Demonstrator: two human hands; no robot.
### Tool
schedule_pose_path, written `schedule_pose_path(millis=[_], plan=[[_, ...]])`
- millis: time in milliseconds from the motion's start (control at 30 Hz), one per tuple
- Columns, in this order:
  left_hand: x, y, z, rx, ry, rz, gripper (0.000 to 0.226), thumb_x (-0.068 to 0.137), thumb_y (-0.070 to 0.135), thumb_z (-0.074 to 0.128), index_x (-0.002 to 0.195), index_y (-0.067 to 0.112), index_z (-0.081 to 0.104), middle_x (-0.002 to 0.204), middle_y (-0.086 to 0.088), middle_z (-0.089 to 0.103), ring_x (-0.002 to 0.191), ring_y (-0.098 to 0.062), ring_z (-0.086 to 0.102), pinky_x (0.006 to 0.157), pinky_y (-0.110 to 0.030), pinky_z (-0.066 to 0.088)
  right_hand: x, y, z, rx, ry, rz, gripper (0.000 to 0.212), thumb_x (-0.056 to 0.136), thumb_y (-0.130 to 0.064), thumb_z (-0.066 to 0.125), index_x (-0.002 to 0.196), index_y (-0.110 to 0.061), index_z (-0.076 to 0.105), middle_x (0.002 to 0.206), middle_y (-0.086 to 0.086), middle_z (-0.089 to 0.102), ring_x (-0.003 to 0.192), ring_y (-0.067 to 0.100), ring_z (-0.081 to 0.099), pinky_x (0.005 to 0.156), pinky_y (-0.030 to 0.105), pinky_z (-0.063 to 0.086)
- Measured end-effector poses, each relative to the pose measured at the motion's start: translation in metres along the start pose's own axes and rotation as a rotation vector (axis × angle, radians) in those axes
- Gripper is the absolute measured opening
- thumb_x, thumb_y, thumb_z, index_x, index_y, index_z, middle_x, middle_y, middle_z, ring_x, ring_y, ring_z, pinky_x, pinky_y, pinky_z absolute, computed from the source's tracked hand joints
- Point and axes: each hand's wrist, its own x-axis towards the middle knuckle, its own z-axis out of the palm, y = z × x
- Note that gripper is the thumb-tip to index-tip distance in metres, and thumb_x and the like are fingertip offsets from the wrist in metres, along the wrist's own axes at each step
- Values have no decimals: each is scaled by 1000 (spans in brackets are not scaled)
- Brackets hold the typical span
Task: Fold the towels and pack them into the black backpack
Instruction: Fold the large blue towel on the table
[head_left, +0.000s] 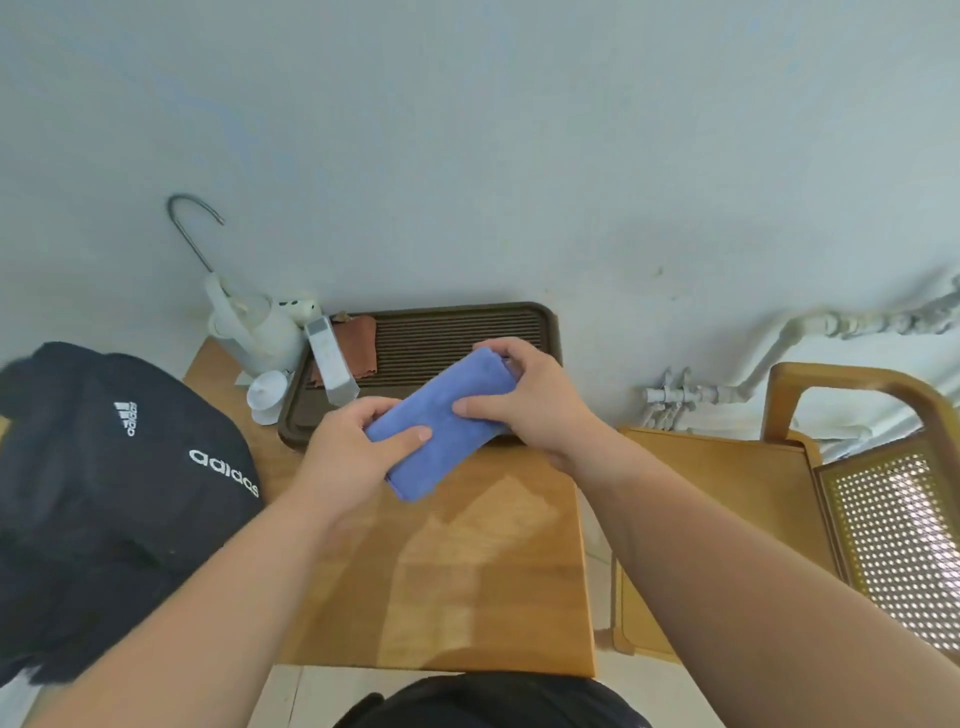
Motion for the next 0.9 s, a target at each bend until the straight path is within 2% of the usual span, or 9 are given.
schedule_pose_path(millis=[100, 200, 267, 367, 467, 567, 667, 767, 900], plan=[[-13, 24, -23, -287, -88, -7, 47, 73, 22, 88, 114, 13, 67, 99, -14, 76, 81, -38, 75, 69, -48, 61, -5, -27, 14, 289, 55, -12, 57, 71, -11, 90, 118, -25, 63, 107, -2, 72, 97, 12, 71, 79, 30, 60], [-29, 31, -46, -383, -116, 23, 61, 68, 13, 90, 122, 10, 60, 102, -17, 75, 82, -42, 74, 69, -44, 62, -10, -46, 38, 488, 107, -37, 65, 67, -17, 91, 124, -22, 60, 117, 4, 71, 104, 19, 72, 89, 41, 59], [-40, 27, -61, -437, -155, 41, 57, 74, 9, 83, 125, 6, 57, 101, -21, 75, 82, -46, 73, 73, -49, 62, -15, -54, 63, 629, 148, -25, 74, 65, -19, 90, 130, -21, 55, 125, 7, 67, 108, 22, 71, 92, 43, 59], [-55, 9, -90, -474, -190, 55, 43, 83, 1, 76, 123, 4, 59, 102, -27, 73, 82, -51, 72, 81, -62, 58, -25, -65, 114, 833, 82, -10, 83, 68, -22, 92, 139, -12, 49, 130, 18, 64, 111, 31, 68, 93, 50, 56], [-71, -13, -132, -468, -134, 97, 39, 79, 11, 81, 115, 13, 66, 103, -21, 74, 86, -47, 72, 85, -64, 55, -42, -81, 174, 938, -6, -4, 60, 83, -23, 78, 135, -8, 53, 116, 18, 69, 104, 34, 69, 89, 50, 57], [-90, -29, -185, -375, -51, 181, 40, 73, 21, 83, 110, 24, 69, 102, -4, 76, 90, -32, 75, 81, -55, 59, -60, -99, 230, 941, -106, -10, 50, 91, -27, 67, 137, -14, 54, 119, 17, 69, 109, 34, 69, 97, 58, 50], [-106, -46, -237, -294, 20, 251, 46, 75, 18, 86, 114, 29, 65, 100, 6, 75, 91, -14, 74, 79, -40, 61, -71, -116, 279, 860, -154, -64, 51, 92, -25, 66, 140, -13, 51, 126, 21, 66, 115, 37, 66, 96, 54, 54], [-114, -66, -276, -276, 55, 261, 47, 77, 16, 85, 115, 31, 62, 97, 9, 74, 88, -10, 73, 77, -34, 61, -76, -132, 323, 683, -142, -121, 54, 91, -20, 70, 140, -13, 49, 130, 22, 63, 119, 38, 64, 98, 54, 53], [-120, -95, -312, -220, 71, 268, 43, 78, 25, 84, 113, 34, 61, 95, 12, 73, 86, -6, 72, 72, -26, 61, -79, -140, 369, 512, -69, -110, 42, 94, -18, 68, 133, -20, 54, 122, 12, 70, 112, 32, 69, 93, 53, 56]])
